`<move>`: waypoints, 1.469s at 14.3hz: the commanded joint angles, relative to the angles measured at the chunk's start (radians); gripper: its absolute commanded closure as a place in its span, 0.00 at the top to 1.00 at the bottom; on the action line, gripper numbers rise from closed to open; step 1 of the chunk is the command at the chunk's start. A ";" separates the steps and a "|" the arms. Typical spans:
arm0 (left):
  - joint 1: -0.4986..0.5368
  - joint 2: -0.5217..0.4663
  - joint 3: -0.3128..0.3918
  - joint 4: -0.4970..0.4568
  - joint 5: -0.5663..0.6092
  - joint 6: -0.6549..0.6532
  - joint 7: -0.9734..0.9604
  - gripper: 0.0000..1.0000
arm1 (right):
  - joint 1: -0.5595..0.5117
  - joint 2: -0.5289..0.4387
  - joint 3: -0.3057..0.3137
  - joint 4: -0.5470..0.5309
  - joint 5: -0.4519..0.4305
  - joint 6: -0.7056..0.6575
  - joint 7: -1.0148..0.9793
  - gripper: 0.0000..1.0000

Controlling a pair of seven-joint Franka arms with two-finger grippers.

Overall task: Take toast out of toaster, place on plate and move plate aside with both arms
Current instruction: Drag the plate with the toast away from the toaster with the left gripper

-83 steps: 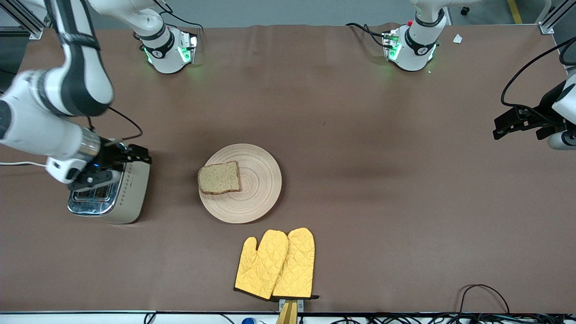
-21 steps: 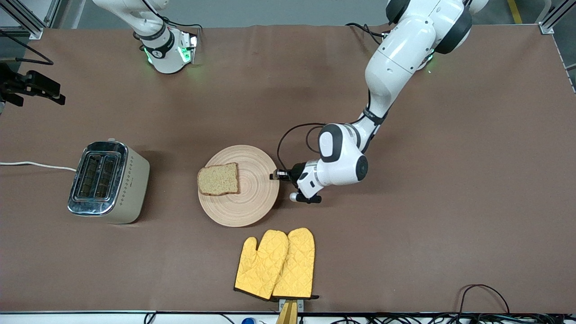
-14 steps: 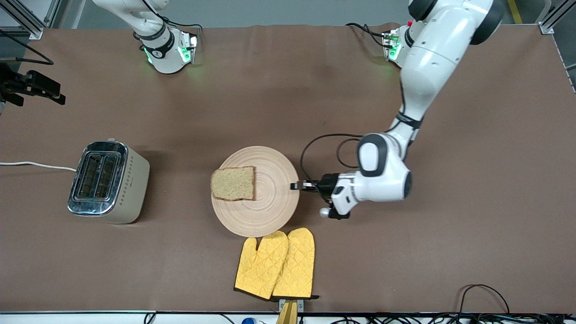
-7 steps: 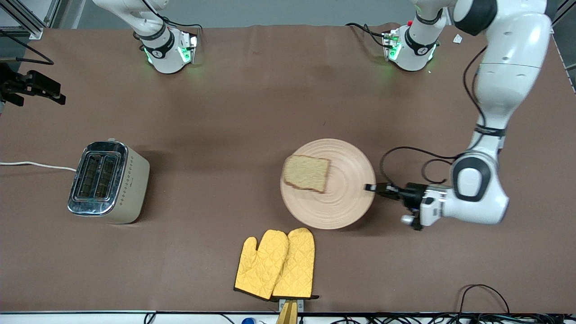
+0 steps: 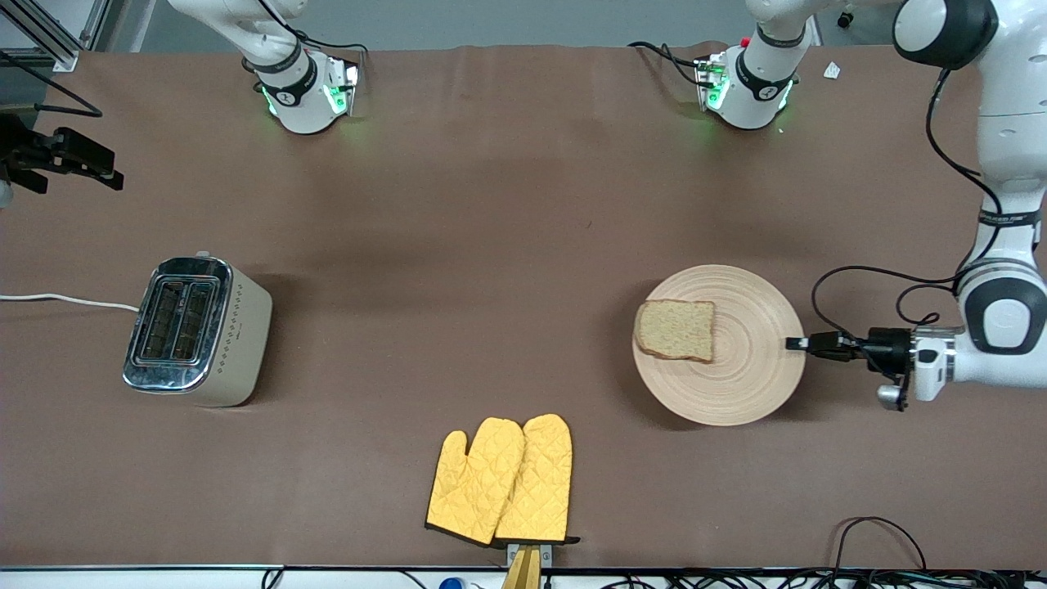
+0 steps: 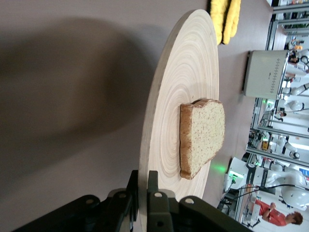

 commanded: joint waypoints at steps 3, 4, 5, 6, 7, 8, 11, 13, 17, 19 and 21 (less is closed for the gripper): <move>0.094 0.050 -0.015 0.001 -0.001 -0.022 0.076 0.02 | 0.011 -0.016 0.000 -0.012 0.015 0.001 0.019 1.00; 0.102 0.061 -0.015 0.001 -0.001 -0.018 0.088 0.03 | 0.011 -0.018 0.000 -0.011 0.015 -0.001 0.019 1.00; 0.102 0.073 -0.010 0.001 -0.001 -0.018 0.102 0.06 | 0.011 -0.016 0.000 -0.011 0.015 0.002 0.019 1.00; 0.105 0.081 -0.009 0.002 0.000 -0.018 0.115 0.12 | 0.011 -0.016 0.000 -0.011 0.015 0.001 0.019 1.00; 0.106 0.081 -0.007 0.002 0.000 -0.016 0.119 0.19 | 0.011 -0.016 0.000 -0.011 0.015 0.001 0.019 1.00; 0.111 0.080 -0.007 0.004 0.000 -0.016 0.120 0.51 | 0.011 -0.016 0.000 -0.011 0.015 0.001 0.019 1.00; 0.143 0.080 -0.006 0.004 0.014 -0.016 0.131 1.00 | 0.011 -0.016 0.000 -0.011 0.015 0.002 0.019 1.00; 0.166 0.074 -0.006 0.016 0.071 -0.016 0.134 1.00 | 0.009 -0.015 -0.002 -0.011 0.015 0.001 0.019 1.00; 0.172 0.034 -0.015 0.128 0.276 -0.016 0.096 1.00 | 0.005 -0.015 -0.005 -0.011 0.015 0.001 0.018 1.00; 0.124 -0.018 -0.022 0.172 0.385 -0.016 0.035 1.00 | 0.006 -0.015 -0.004 -0.011 0.015 0.002 0.018 1.00; 0.038 -0.118 -0.018 0.183 0.472 -0.019 -0.047 1.00 | 0.008 -0.015 -0.005 -0.012 0.015 0.002 0.018 1.00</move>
